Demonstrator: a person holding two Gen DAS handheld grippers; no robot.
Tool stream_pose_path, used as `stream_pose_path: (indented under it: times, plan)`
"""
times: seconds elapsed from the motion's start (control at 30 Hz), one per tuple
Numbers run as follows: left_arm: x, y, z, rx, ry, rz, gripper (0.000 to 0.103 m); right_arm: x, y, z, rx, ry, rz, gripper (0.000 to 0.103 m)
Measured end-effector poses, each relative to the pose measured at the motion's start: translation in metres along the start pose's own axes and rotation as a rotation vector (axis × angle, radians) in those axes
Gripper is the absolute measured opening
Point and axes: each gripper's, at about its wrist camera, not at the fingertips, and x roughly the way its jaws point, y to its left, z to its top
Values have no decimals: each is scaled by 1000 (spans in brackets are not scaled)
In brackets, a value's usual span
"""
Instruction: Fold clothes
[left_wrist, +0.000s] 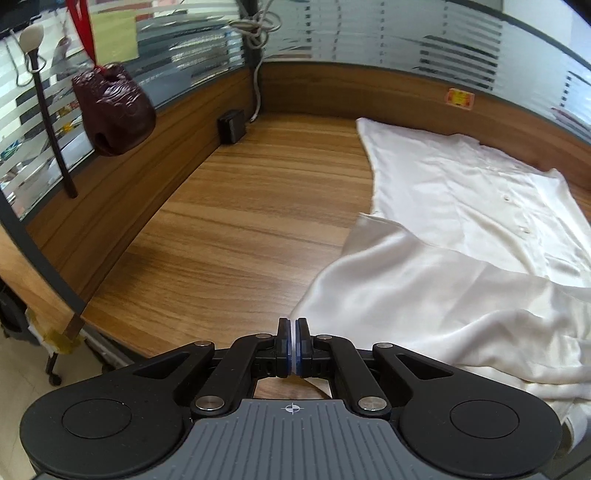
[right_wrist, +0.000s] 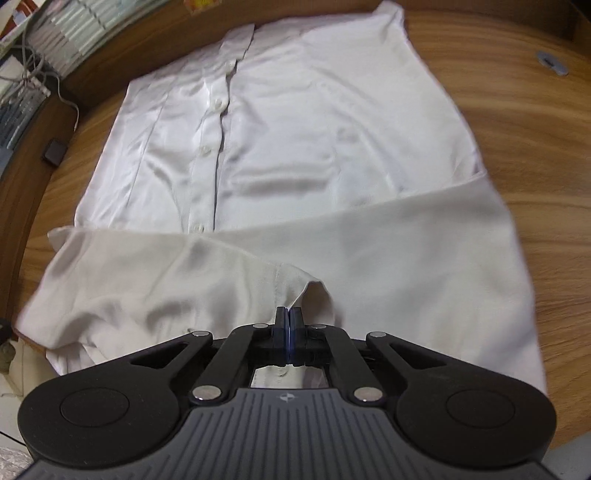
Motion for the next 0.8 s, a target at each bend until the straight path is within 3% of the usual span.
stream_pose_path:
  times: [0.1, 0.23, 0.37, 0.4, 0.5, 0.57, 0.7, 0.8]
  plan:
    - [-5, -9, -5, 53, -24, -16, 5, -16, -14, 7, 21, -23, -26, 0]
    - [3, -16, -12, 80, -6, -20, 32, -30, -39, 16, 37, -42, -77, 0]
    - [15, -17, -16, 72, 37, -8, 33, -30, -46, 13, 54, -15, -45, 4]
    - [17, -16, -16, 63, 49, -6, 33, -29, -44, 11, 50, -8, -39, 7]
    - [24, -11, -18, 45, 76, 0, 35, -24, -30, 1, 29, 18, -22, 33]
    - [27, -7, -18, 38, 88, 6, 40, -18, -21, -6, 13, 42, -5, 34]
    - [31, 0, -19, 30, 96, 16, 40, -3, -4, -22, -12, 92, 3, 49]
    - [31, 5, -19, 34, 98, 19, 40, 6, 2, -29, 1, 108, 7, 49]
